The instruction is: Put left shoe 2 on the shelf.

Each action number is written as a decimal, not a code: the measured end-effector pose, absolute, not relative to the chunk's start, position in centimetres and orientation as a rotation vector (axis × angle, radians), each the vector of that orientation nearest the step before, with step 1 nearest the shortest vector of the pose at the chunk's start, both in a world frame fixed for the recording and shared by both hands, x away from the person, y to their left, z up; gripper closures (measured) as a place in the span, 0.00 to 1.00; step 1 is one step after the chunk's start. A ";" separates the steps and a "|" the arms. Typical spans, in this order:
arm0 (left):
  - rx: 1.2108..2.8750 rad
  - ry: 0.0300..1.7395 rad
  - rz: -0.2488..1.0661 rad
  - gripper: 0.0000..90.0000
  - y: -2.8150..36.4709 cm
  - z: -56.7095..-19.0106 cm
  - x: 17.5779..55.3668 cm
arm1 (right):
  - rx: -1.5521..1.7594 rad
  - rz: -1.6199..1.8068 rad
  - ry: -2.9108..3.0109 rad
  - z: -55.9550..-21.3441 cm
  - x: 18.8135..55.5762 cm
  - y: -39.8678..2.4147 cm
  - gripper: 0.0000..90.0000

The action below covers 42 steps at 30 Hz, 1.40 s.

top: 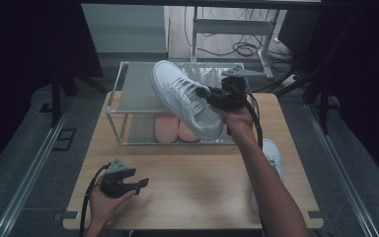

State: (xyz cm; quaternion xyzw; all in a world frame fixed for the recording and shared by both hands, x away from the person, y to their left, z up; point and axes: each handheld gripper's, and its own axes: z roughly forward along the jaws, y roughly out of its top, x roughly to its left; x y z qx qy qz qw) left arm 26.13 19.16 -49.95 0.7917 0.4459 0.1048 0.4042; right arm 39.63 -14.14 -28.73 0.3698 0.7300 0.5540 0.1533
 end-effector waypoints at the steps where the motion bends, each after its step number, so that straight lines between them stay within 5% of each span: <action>1: 1.997 1.128 0.265 0.37 19.1 -49.9 26.1 | 1.061 1.585 2.090 -28.6 39.8 -14.0 0.90; 42: 1.974 1.126 0.264 0.37 19.8 -49.5 26.3 | 1.454 1.377 1.931 -27.9 50.6 -8.1 0.89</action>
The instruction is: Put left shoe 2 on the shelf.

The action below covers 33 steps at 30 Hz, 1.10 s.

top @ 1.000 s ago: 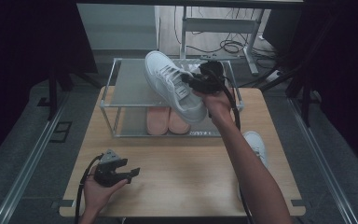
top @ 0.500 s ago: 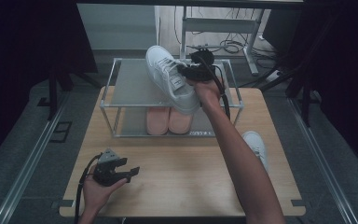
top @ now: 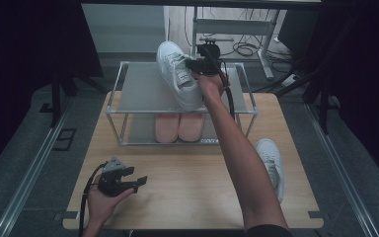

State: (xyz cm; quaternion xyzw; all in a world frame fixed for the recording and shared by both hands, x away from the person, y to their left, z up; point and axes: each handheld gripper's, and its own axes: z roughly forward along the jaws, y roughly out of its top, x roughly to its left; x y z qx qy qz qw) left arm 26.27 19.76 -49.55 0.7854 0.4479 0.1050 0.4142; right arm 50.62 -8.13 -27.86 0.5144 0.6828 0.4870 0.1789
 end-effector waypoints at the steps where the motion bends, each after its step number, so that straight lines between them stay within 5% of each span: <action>1: 1.973 1.125 0.262 0.37 19.8 -49.5 26.3 | 1.469 1.379 1.924 -28.0 50.8 -8.0 0.89; 14: 1.975 1.119 0.259 0.37 19.7 -49.6 26.2 | 1.596 1.334 1.901 -30.3 53.5 -7.2 0.87; 25: 1.989 1.117 0.258 0.37 19.4 -49.7 26.2 | 1.473 1.380 1.921 -30.1 53.3 -8.5 0.64; 33: 1.996 1.113 0.260 0.37 19.0 -49.8 26.2 | 1.378 1.414 1.940 -29.0 50.8 -10.3 0.70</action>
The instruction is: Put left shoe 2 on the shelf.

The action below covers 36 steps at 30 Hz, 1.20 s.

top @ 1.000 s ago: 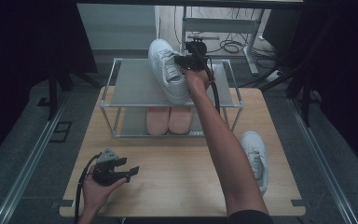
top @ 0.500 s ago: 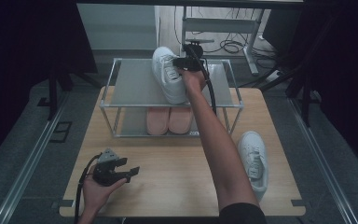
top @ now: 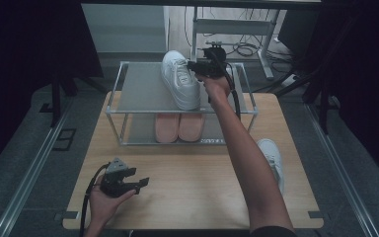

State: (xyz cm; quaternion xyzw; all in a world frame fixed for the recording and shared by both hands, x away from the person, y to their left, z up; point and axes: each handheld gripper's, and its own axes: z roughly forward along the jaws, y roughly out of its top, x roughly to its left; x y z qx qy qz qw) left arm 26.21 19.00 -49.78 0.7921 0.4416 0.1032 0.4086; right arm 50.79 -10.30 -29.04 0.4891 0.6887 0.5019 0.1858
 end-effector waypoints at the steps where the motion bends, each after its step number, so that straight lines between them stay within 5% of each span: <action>1: 1.998 1.110 0.260 0.37 18.9 -49.8 26.2 | 1.348 1.398 1.949 -29.0 50.3 -10.6 0.74; 11: 2.017 1.095 0.251 0.37 18.1 -50.0 26.1 | 1.283 1.371 2.007 -29.7 47.7 -13.1 0.95; 36: 2.033 1.094 0.248 0.37 17.9 -50.3 26.1 | 1.259 1.329 2.115 -33.9 46.1 -13.8 0.99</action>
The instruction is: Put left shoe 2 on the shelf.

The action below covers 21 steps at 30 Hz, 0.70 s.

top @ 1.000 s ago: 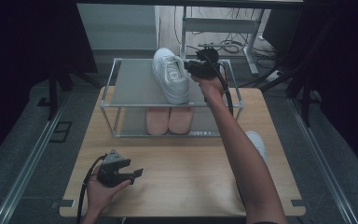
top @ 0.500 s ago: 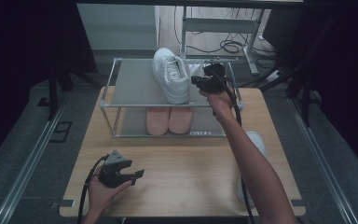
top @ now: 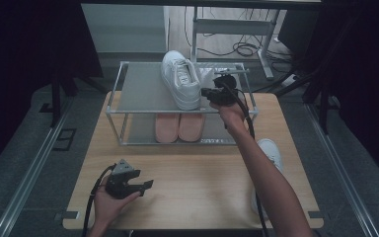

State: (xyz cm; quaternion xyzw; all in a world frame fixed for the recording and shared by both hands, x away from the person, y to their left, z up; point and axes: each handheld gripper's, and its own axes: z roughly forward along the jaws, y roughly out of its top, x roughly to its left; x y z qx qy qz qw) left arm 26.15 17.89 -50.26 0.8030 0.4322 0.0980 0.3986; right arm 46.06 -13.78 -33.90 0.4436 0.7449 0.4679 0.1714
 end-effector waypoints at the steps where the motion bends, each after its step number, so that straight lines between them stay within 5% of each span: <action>1: 2.034 1.094 0.248 0.37 17.9 -50.3 26.2 | 1.256 1.325 2.115 -33.9 46.0 -13.7 0.99; 21: 2.027 1.095 0.252 0.37 17.8 -50.2 26.2 | 1.248 1.331 2.093 -33.6 45.1 -11.7 1.00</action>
